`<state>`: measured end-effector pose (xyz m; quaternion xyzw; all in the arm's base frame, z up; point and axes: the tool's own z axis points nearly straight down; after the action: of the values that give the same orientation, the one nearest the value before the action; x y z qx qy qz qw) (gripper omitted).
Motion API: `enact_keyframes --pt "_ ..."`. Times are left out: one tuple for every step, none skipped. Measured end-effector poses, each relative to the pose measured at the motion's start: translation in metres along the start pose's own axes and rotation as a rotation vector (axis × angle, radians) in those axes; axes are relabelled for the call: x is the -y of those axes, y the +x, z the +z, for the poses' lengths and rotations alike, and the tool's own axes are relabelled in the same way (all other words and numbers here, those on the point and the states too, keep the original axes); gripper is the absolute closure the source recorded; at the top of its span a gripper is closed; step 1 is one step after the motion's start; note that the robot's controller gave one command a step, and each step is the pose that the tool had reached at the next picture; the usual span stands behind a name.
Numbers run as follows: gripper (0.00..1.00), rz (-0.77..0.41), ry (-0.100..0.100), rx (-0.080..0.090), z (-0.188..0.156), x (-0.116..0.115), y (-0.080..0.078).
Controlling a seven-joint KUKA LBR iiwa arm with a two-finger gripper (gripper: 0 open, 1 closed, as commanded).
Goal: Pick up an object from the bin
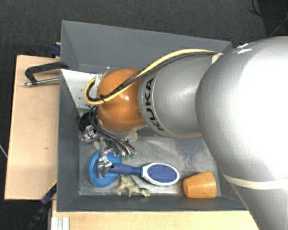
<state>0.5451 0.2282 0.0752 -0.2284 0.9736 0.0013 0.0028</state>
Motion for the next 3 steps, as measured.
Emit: enact_keyframes --pt "1.0 0.0 -0.001 -0.005 -0.004 0.0 -0.001" --pt "1.0 0.002 0.0 0.003 -0.02 0.0 -0.003" --pt "1.0 0.004 0.0 0.001 -0.023 -0.001 -0.004"
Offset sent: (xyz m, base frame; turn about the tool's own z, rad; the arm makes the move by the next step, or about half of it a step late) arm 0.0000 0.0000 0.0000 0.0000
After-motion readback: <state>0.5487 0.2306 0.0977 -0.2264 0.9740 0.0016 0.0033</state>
